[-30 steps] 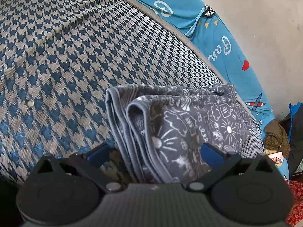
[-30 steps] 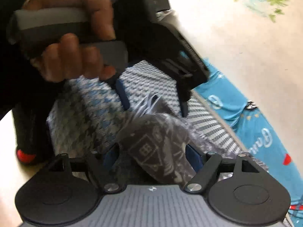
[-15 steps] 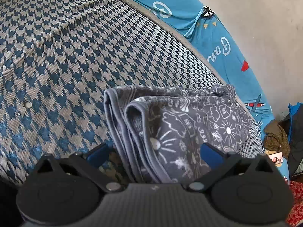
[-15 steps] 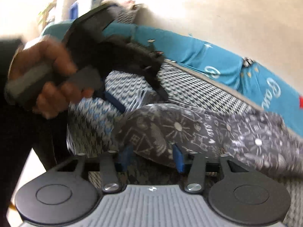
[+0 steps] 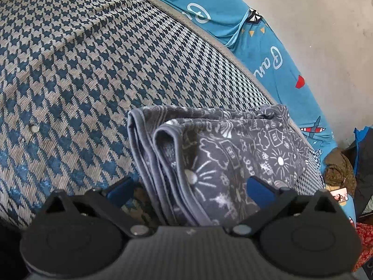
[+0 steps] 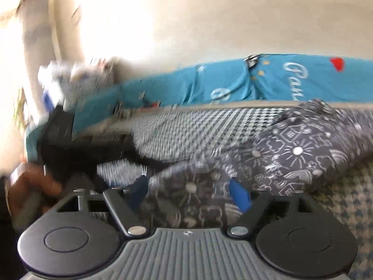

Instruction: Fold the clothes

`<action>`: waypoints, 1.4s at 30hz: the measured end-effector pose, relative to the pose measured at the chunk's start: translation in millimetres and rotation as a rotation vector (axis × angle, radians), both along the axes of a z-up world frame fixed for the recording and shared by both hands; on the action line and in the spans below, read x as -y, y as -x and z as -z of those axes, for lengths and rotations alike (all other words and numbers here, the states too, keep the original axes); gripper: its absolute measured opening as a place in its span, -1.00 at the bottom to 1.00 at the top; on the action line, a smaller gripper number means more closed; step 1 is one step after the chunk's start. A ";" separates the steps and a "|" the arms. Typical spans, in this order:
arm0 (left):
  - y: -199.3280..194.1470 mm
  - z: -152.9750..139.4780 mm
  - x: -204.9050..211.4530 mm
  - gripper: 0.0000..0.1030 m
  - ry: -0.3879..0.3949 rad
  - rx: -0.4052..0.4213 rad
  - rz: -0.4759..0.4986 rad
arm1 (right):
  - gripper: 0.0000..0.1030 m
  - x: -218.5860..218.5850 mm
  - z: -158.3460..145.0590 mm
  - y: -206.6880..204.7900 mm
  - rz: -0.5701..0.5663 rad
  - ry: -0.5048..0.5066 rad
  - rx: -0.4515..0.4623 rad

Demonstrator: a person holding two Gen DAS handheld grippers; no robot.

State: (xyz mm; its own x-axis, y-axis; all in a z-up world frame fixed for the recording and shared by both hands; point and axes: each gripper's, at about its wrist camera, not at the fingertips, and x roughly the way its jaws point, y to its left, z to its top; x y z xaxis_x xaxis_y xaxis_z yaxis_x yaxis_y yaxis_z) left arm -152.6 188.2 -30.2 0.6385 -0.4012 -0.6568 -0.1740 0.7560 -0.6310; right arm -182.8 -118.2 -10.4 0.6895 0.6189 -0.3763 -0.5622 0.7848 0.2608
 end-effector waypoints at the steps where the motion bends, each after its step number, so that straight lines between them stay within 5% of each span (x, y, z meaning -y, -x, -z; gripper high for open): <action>1: 0.7 -0.1 -0.5 1.00 0.002 0.001 -0.001 | 0.50 1.7 -0.2 -2.0 0.011 -0.015 -0.019; 7: 5.4 -0.3 -2.8 1.00 -0.003 0.003 0.002 | 0.46 -5.4 5.7 -5.3 0.016 0.076 -0.087; 12: 5.4 0.3 -0.8 1.00 -0.016 0.006 0.007 | -0.23 -9.6 8.7 -0.5 -0.054 0.162 -0.037; 14: 3.9 0.7 1.8 1.00 -0.016 0.006 0.009 | -0.80 -12.4 8.1 3.4 -0.084 0.181 -0.012; 16: 3.8 0.9 3.6 1.00 -0.015 0.007 0.009 | -0.96 -15.3 9.0 6.0 -0.103 0.205 0.003; 26: 3.5 1.6 1.7 1.00 0.002 0.000 0.010 | -0.93 -29.7 12.6 18.4 -0.216 0.337 0.089; 27: 2.4 1.5 2.0 1.00 0.001 -0.001 0.012 | -0.83 -31.1 12.4 19.7 -0.238 0.356 0.104; 29: 0.3 1.3 2.5 1.00 0.000 -0.004 0.015 | -0.11 -33.9 11.9 22.1 -0.281 0.394 0.133; 42: -15.6 1.4 7.6 1.00 0.009 -0.023 0.043 | -0.06 -62.1 41.1 45.3 -0.447 0.717 0.395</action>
